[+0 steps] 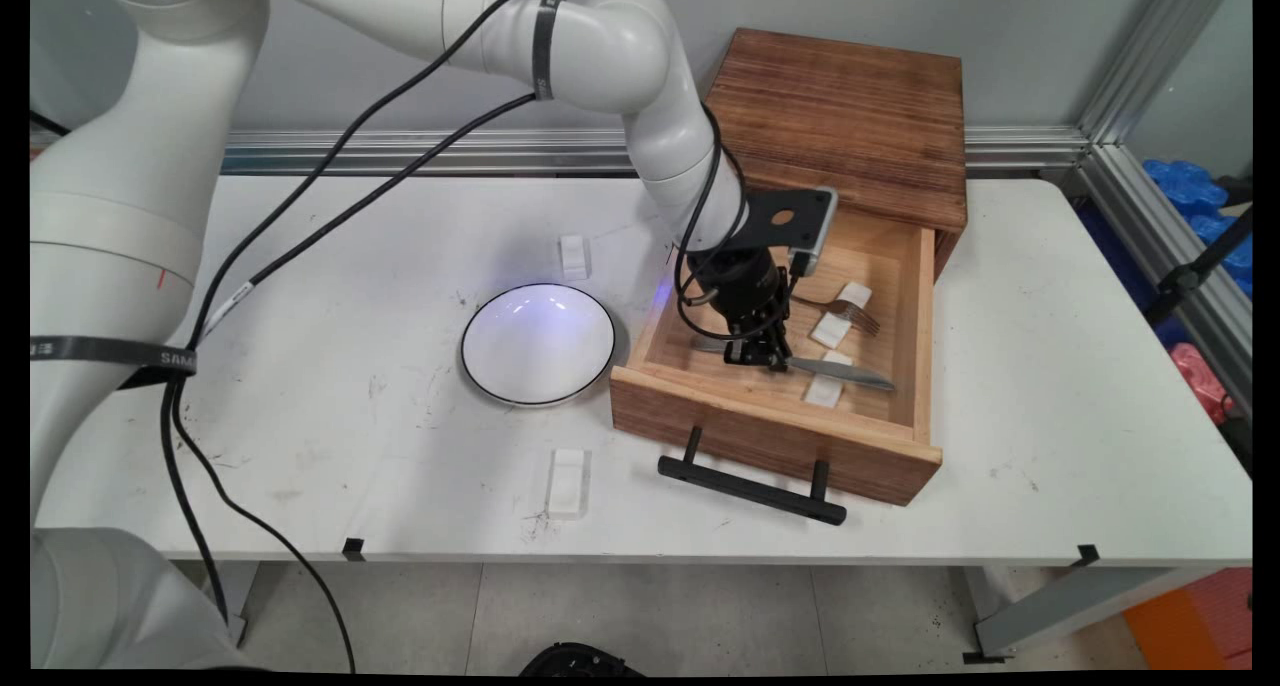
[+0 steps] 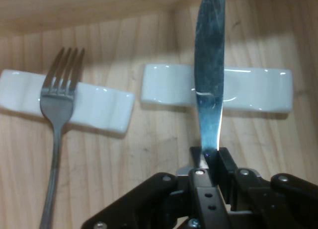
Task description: Place the picked object into the drawer
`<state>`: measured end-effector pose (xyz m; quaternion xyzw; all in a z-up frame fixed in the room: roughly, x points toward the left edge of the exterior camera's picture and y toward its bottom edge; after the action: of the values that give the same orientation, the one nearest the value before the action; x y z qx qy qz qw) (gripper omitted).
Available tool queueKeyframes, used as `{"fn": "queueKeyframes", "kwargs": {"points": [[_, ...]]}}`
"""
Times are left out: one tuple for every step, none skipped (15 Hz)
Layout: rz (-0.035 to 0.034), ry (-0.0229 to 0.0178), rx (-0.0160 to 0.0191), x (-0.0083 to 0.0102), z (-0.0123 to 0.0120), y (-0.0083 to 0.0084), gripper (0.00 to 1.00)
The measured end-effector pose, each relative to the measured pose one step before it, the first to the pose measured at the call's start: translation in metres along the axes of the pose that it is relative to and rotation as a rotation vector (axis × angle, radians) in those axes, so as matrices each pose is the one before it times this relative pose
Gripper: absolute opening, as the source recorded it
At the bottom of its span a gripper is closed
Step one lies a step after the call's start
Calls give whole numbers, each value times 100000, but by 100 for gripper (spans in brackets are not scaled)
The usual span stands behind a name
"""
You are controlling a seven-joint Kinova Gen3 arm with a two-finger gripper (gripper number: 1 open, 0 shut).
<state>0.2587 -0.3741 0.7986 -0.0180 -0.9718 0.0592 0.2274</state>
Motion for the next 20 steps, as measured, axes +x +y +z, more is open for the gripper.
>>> {"fn": "queueKeyframes", "kwargs": {"points": [[25, -62, -70, -69, 109, 43, 0], [14, -16, -48, -47, 57, 36, 0], [35, -32, -54, -40, 51, 35, 0], [50, -5, -52, -32, 44, 37, 0], [62, -18, -124, -45, 65, 51, 0], [109, 7, -119, -31, 56, 46, 0], [97, 2, -92, -38, 48, 42, 0], [93, -24, -97, -49, 49, 40, 0], [87, -16, -99, -56, 49, 43, 0], [67, -34, -79, -69, 53, 45, 0], [60, -17, -72, -56, 50, 37, 0], [77, 2, -65, -67, 57, 37, 0], [45, 138, -24, -28, 39, 20, 100], [47, 100, -50, -10, 39, 19, 100], [73, 206, -57, 0, 42, 22, 100], [90, 277, -151, 15, 54, 52, 100], [53, 298, -174, 27, 43, 56, 100], [35, 240, -29, 23, 5, 43, 100], [0, 153, 11, 14, 2, 16, 100], [3, 215, 97, 30, -23, -1, 100]]}}
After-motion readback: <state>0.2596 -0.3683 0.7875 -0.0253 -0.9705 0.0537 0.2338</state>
